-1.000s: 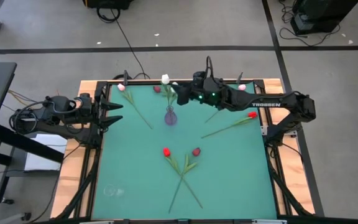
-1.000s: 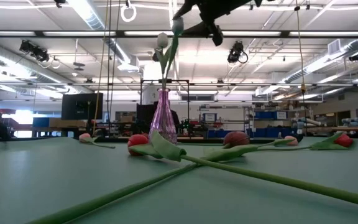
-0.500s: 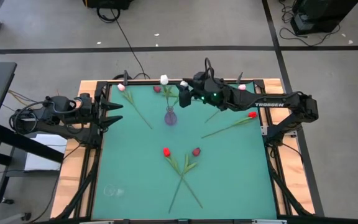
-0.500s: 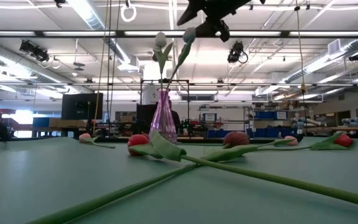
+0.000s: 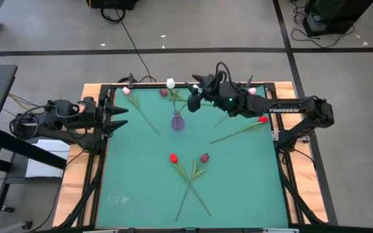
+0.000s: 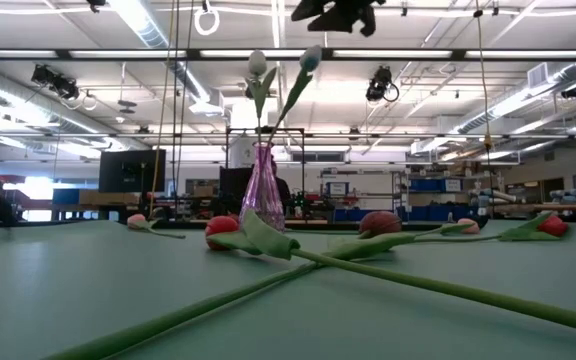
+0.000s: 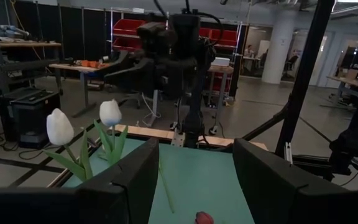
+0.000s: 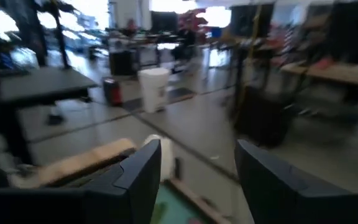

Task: Sort flowers into vase by color
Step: Put the bottom dark red tulip into the purple vase

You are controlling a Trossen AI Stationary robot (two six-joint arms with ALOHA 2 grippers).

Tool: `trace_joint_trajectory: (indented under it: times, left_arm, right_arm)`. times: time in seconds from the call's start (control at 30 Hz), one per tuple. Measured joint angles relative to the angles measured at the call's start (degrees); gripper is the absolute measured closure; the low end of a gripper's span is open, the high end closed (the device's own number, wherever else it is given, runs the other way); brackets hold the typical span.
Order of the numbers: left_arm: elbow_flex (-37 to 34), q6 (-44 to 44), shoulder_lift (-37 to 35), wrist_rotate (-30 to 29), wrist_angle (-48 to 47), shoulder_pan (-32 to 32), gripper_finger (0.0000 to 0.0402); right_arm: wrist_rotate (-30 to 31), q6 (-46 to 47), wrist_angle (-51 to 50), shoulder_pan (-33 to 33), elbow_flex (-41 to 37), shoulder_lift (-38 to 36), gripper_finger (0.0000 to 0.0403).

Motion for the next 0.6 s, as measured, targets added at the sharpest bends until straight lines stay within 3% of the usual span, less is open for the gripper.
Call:
trace_joint_trajectory:
  times: [0.17, 0.37, 0.5, 0.6]
  left_arm:
    - [0.00, 0.00, 0.00, 0.00, 0.56, 0.00, 0.0189]
    - [0.00, 0.00, 0.11, 0.00, 0.36, 0.00, 0.0189]
    - [0.00, -0.46, 0.72, -0.02, 0.36, 0.00, 0.0189]
    - [0.00, -1.87, 1.70, -0.02, 0.38, 0.00, 0.0189]
  right_arm:
    - [9.93, -5.28, 1.91, 1.17, 0.00, -2.30, 0.0195]
    - [30.14, -1.95, 0.22, 4.58, 0.00, -7.64, 0.0195]
    - [32.54, 7.63, -7.70, 6.50, 0.00, -12.02, 0.0195]
    - [30.15, 23.13, -18.94, 7.25, 0.02, -15.47, 0.0196]
